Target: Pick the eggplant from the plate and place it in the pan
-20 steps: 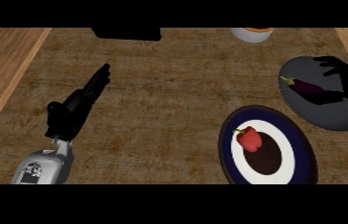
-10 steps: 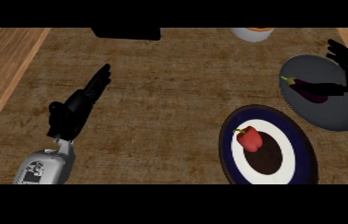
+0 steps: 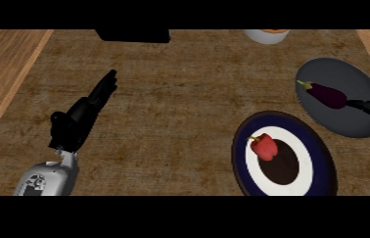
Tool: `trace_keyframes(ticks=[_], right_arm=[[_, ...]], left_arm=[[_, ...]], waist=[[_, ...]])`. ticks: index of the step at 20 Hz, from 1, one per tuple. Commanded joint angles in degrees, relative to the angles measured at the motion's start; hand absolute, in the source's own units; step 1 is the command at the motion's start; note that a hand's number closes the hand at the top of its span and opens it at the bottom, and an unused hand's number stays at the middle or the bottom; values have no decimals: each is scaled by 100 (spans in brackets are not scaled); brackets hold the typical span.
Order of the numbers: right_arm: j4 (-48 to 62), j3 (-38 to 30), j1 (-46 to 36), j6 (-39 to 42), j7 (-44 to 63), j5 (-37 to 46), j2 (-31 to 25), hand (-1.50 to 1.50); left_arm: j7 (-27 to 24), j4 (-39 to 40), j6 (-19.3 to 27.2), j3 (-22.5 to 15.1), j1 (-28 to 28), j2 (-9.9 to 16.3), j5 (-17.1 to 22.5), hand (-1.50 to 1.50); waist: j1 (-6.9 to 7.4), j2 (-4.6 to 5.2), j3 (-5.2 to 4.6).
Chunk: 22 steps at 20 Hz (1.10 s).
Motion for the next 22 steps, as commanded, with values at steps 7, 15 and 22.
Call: trace_keyframes(ticks=[7, 15, 22], right_arm=[[-241, -195, 822, 1320, -1232, -256, -520, -150], [-374, -108, 1633, 1505, -1842, -300, -143, -150], [-560, -100, 2041, 1588, -2089, -419, -213, -150]], left_arm=[[143, -102, 166, -106, 67, -162, -143, 0], [-14, 43, -54, 216, 78, 108, 30, 0], [19, 27, 49, 116, 115, -30, -75, 0]], waist=[[-95, -48, 5], [-177, -79, -3], [-218, -100, -3]])
